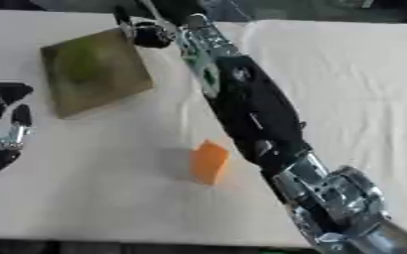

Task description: Pick up objects on the table and place them in the box.

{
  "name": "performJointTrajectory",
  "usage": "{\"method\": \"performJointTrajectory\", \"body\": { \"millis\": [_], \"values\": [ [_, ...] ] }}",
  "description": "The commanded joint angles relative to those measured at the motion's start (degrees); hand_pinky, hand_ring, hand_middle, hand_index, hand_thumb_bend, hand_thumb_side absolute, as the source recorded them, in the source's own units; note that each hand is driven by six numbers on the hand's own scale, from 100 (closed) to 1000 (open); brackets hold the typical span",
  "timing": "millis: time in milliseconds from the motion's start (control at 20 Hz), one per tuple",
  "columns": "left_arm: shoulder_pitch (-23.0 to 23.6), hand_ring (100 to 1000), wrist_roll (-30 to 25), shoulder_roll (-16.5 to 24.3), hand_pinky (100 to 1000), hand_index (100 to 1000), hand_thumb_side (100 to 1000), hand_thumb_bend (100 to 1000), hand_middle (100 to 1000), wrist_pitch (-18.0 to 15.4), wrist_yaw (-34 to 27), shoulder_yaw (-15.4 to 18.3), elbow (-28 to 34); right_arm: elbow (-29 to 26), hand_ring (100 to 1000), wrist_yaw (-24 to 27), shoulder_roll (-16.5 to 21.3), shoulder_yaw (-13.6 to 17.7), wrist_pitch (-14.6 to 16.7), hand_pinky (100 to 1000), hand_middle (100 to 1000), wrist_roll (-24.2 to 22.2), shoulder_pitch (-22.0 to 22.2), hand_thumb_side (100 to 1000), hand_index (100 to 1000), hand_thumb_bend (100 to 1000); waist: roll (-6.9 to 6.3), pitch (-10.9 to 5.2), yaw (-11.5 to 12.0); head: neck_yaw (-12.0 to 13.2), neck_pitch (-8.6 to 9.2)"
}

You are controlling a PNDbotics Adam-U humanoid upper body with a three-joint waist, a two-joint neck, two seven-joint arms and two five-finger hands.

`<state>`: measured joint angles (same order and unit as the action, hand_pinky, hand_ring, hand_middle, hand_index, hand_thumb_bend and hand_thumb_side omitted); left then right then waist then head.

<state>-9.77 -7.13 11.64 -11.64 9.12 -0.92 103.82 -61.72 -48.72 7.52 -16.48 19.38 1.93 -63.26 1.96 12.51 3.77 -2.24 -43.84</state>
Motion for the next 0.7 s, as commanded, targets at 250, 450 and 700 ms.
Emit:
{"method": "performJointTrajectory", "body": {
  "millis": [250, 450, 700],
  "values": [
    [0.4, 808, 1.1, 1.56, 908, 765, 294, 132, 678, 0.17, 0.59, 1.26, 0.49, -18.01, 910, 22.47, 14.19, -4.96, 1.19, 909, 861, -14.09, 3.74, 228, 982, 100, 0.12, -1.42, -1.78, 2.2, -0.28],
    [0.67, 808, 1.37, 1.68, 907, 766, 294, 132, 679, 0.23, 0.77, 1.51, 0.48, -24.21, 924, 31.83, 19.57, -5.69, 3.96, 919, 891, -22.76, 7.05, 211, 995, 100, 0.2, -1.47, -2.45, 2.72, -0.28],
    [0.89, 807, 1.55, 1.83, 906, 766, 295, 133, 679, 0.28, 0.89, 1.69, 0.47, -28.38, 936, 36.71, 24.25, -6.33, 6.08, 919, 917, -31.06, 11.07, 225, 1000, 100, 0.34, -1.61, -3.15, 3.27, -0.28]
  ]
}}
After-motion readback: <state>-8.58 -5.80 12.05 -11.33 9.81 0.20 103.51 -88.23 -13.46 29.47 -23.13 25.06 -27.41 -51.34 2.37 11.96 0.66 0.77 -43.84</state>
